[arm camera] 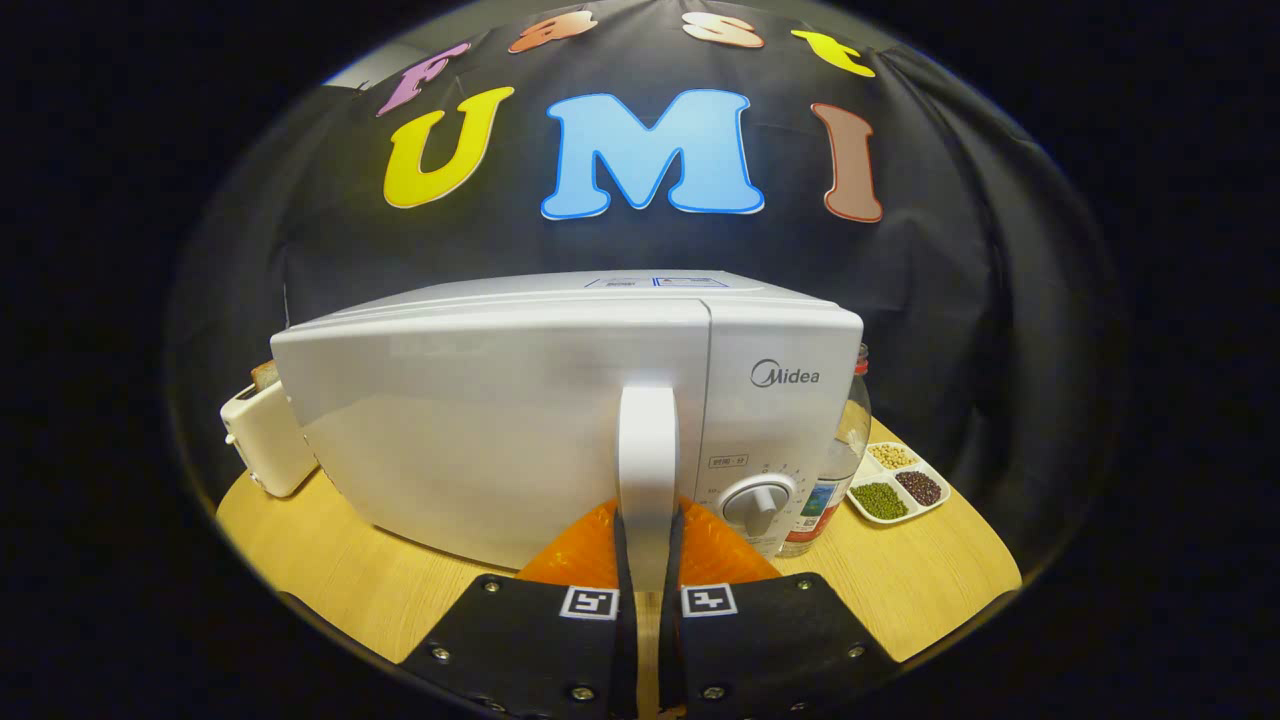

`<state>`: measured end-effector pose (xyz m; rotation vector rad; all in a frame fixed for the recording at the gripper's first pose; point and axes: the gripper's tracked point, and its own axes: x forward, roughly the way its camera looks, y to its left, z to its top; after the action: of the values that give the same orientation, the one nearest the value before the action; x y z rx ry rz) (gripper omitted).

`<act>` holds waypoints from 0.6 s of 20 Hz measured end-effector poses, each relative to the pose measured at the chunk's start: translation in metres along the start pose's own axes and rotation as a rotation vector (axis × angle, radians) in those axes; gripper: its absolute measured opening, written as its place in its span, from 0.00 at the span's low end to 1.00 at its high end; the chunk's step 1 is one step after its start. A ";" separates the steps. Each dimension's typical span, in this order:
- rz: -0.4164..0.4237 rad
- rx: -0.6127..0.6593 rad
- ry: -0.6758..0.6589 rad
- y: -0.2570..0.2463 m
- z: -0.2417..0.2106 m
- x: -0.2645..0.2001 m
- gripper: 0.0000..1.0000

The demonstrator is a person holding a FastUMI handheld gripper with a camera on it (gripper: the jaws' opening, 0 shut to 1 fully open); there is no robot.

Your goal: Open the microwave, put the food inside, and close the microwave door.

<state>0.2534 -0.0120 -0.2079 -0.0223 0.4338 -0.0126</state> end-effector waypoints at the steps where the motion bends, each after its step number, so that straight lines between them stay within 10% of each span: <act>1: 0.000 -0.027 -0.015 0.004 -0.005 -0.011 0.09; 12: 0.114 -0.062 0.005 0.063 -0.050 -0.121 0.09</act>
<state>0.1229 0.0523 -0.2037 -0.0587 0.4395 0.1128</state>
